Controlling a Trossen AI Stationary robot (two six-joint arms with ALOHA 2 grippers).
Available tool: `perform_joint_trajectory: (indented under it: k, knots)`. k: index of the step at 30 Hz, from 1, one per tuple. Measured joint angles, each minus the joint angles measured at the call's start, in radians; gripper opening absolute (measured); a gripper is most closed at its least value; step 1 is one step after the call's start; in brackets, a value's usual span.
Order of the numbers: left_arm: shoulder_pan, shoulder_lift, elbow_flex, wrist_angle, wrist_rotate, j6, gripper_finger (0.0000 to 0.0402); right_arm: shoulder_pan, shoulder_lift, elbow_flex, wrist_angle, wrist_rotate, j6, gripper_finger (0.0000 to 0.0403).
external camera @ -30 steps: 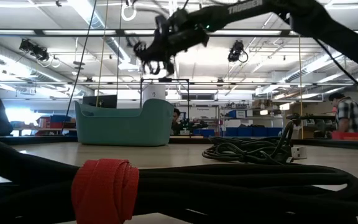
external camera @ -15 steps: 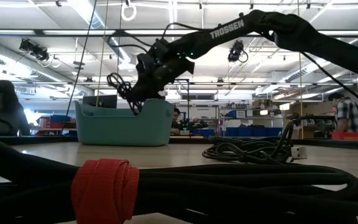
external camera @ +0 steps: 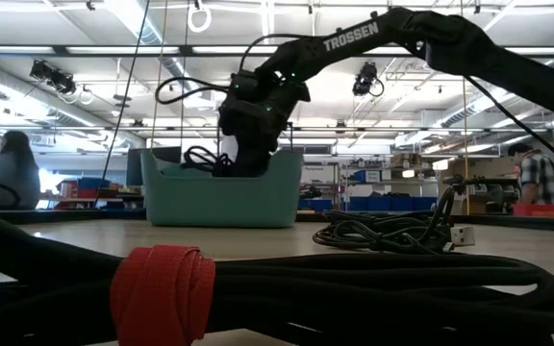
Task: Pick and place USB-C Cables
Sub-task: Put the black charger cable into the green bin
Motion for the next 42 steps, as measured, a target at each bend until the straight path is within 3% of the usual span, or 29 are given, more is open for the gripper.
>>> perform_joint_trajectory:
  k: [10, 18, 22, 31, 42]
  knots:
    - [0.000, 0.000, 0.000, 0.000, 0.000, 0.000, 0.0172, 0.043, 0.000, 0.000, -0.018, 0.124, -0.100, 0.0032]
    - [0.000, 0.000, 0.000, 0.000, 0.000, -0.001, 0.0172, 0.044, 0.000, 0.007, -0.021, 0.131, -0.083, 0.0152]
    - [0.000, 0.000, 0.000, 0.000, 0.000, 0.000, 0.0172, 0.045, -0.015, 0.030, -0.016, 0.129, -0.075, 0.0181]
    - [0.000, 0.000, 0.000, -0.014, 0.000, -0.001, 0.0172, 0.046, -0.149, 0.030, -0.042, 0.166, -0.059, 0.0178]
    - [0.000, 0.000, 0.000, -0.014, 0.000, -0.001, 0.0172, 0.014, -0.378, 0.031, -0.436, 0.461, 0.153, 0.0177]
